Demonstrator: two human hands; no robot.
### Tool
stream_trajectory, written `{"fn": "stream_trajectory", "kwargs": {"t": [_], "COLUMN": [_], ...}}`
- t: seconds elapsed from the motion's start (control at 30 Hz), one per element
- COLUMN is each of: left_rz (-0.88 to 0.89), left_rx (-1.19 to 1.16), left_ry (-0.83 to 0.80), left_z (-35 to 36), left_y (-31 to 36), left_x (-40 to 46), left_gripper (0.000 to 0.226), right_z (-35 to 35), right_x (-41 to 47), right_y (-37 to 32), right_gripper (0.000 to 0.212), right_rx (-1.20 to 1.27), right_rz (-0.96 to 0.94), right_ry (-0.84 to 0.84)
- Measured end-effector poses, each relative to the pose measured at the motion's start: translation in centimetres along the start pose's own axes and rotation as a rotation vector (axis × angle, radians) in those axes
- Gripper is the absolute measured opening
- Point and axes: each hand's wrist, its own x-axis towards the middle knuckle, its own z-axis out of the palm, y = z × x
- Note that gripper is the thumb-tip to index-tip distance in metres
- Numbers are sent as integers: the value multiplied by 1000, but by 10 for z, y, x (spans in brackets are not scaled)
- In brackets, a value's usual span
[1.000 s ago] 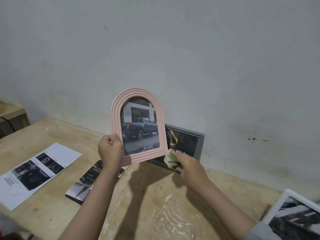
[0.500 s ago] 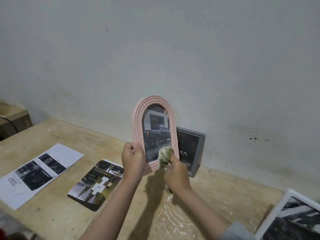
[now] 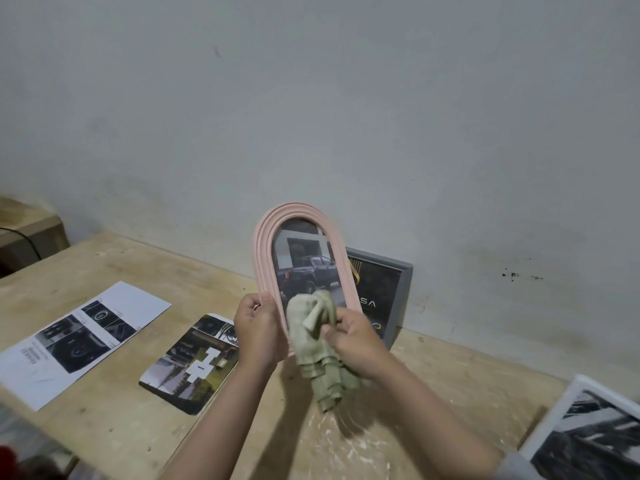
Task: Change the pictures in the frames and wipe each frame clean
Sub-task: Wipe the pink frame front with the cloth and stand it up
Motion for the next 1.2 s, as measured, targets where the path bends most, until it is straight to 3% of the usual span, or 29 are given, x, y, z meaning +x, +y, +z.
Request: {"fn": "stream_trajectory", "kwargs": {"t": [0.17,0.3,0.43,0.63,0.73,0.87,0.93,1.07,1.2], "left_rz": [-24,40,86,120,34,-188,-253,-171,-222], "left_rx": [25,72,76,77,-195,-471,-453,-239,-102], "left_ry": [-117,-242,-288,-229,-218,-204,-191,-167,-221], "left_z": [1,3,6,3,4,-1,-10,-23,-32], "left_y": [6,7,7,-2,0,2,3,4,-6], "left_x": [-14,-20,-21,-7,-5,-3,2,5,8], "left_gripper": [26,18,18,21,21,56,63,27,23], "right_z": [-29,-37,-28,3,17,29,33,33,27], "right_x": [17,53,71,60,50,35,29,19,10], "right_y": [-45,-61,-45,-5,7,18,28,40,47], "right_gripper": [25,49,76,80,69,64,64,55,51], "right_rx": [-213,-552,-803,-686,-596,-543,-558,-594,-630], "right_rz": [-265,-634,-624,-743,-719,-674,-669,-630,-599], "right_ry": [191,301,224,171,95,3,-63,-173,-292]}}
